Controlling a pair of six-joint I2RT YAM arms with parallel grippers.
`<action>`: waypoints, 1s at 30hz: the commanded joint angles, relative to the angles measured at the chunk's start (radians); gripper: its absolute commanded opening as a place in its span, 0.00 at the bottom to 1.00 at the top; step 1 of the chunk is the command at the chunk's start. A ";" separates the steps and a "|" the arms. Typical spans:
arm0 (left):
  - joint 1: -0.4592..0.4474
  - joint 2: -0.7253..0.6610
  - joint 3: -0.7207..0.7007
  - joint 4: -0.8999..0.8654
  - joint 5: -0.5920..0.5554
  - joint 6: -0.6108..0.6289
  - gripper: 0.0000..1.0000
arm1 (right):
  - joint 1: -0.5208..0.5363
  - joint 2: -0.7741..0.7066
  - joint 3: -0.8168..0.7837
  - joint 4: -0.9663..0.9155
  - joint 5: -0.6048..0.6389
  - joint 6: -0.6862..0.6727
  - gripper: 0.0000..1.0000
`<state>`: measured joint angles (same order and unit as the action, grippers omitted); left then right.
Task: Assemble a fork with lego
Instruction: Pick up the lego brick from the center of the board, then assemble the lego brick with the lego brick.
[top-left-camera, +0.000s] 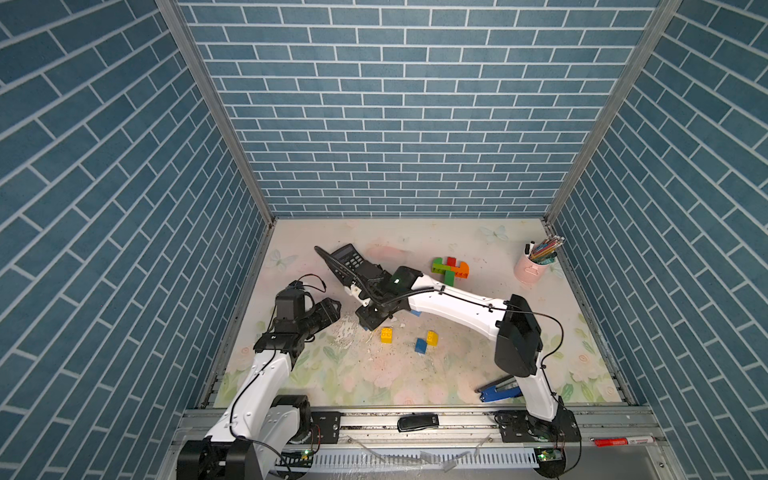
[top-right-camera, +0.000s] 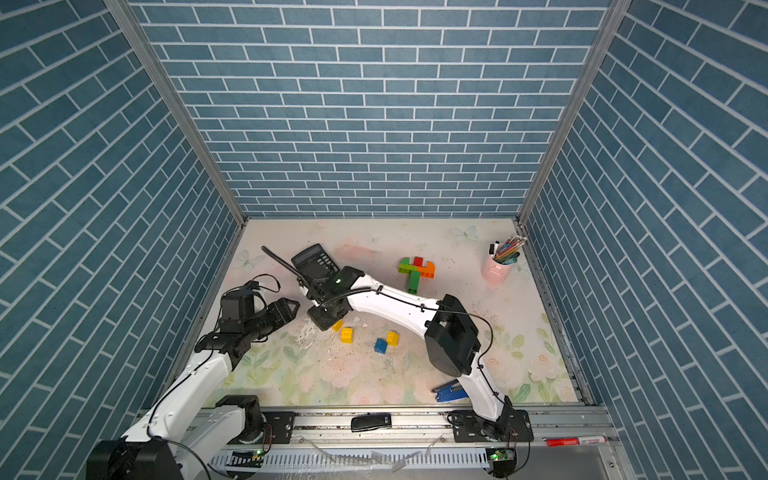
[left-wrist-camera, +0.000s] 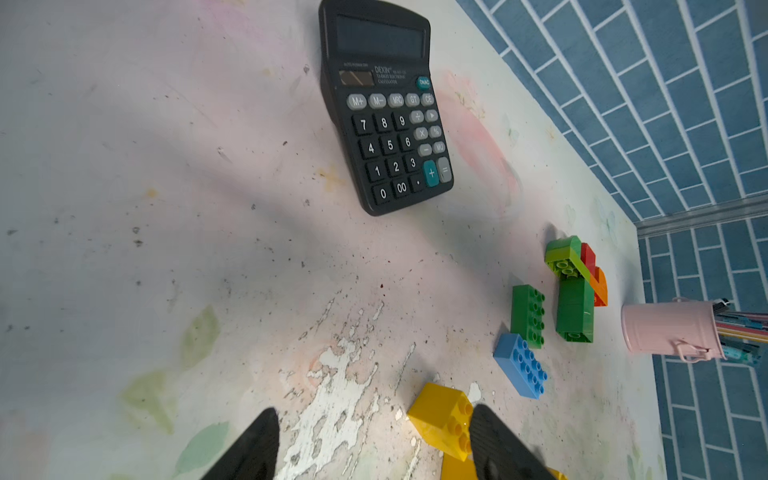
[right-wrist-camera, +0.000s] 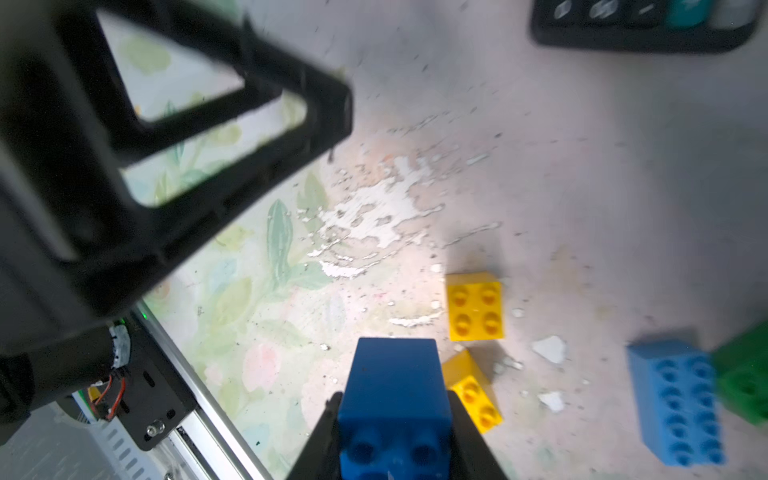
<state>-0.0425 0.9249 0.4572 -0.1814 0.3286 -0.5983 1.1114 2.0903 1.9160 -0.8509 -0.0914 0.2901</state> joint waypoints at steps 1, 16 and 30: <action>-0.040 0.010 -0.026 0.034 -0.052 -0.020 0.74 | -0.068 -0.029 -0.033 -0.023 0.092 0.053 0.15; -0.204 -0.041 -0.147 0.058 -0.095 -0.072 0.74 | -0.043 0.110 0.144 -0.106 0.030 0.001 0.14; -0.215 0.021 -0.160 0.114 -0.079 -0.058 0.73 | -0.028 0.212 0.269 -0.254 0.062 -0.163 0.12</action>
<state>-0.2516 0.9390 0.3134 -0.0887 0.2516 -0.6624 1.0874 2.2799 2.1452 -1.0336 -0.0406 0.2001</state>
